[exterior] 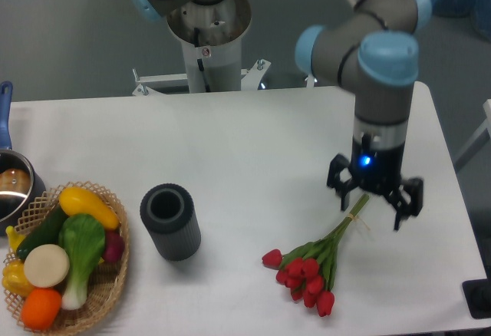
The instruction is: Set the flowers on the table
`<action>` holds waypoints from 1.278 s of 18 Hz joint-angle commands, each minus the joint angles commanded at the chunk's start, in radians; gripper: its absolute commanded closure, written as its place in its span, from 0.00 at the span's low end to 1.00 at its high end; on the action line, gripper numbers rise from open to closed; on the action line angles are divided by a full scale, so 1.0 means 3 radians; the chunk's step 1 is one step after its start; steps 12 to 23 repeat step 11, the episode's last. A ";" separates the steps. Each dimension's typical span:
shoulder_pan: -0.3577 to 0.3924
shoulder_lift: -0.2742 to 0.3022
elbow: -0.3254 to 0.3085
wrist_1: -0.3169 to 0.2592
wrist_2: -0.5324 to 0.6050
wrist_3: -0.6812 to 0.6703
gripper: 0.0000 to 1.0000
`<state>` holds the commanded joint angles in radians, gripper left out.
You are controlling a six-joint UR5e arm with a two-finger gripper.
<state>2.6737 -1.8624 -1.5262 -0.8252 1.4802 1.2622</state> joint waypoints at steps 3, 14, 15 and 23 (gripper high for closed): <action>0.0132 0.0260 -0.0143 -0.0270 0.0011 0.0469 0.00; 0.0542 0.0686 -0.0450 -0.0466 -0.0030 0.1105 0.00; 0.0542 0.0686 -0.0450 -0.0466 -0.0030 0.1105 0.00; 0.0542 0.0686 -0.0450 -0.0466 -0.0030 0.1105 0.00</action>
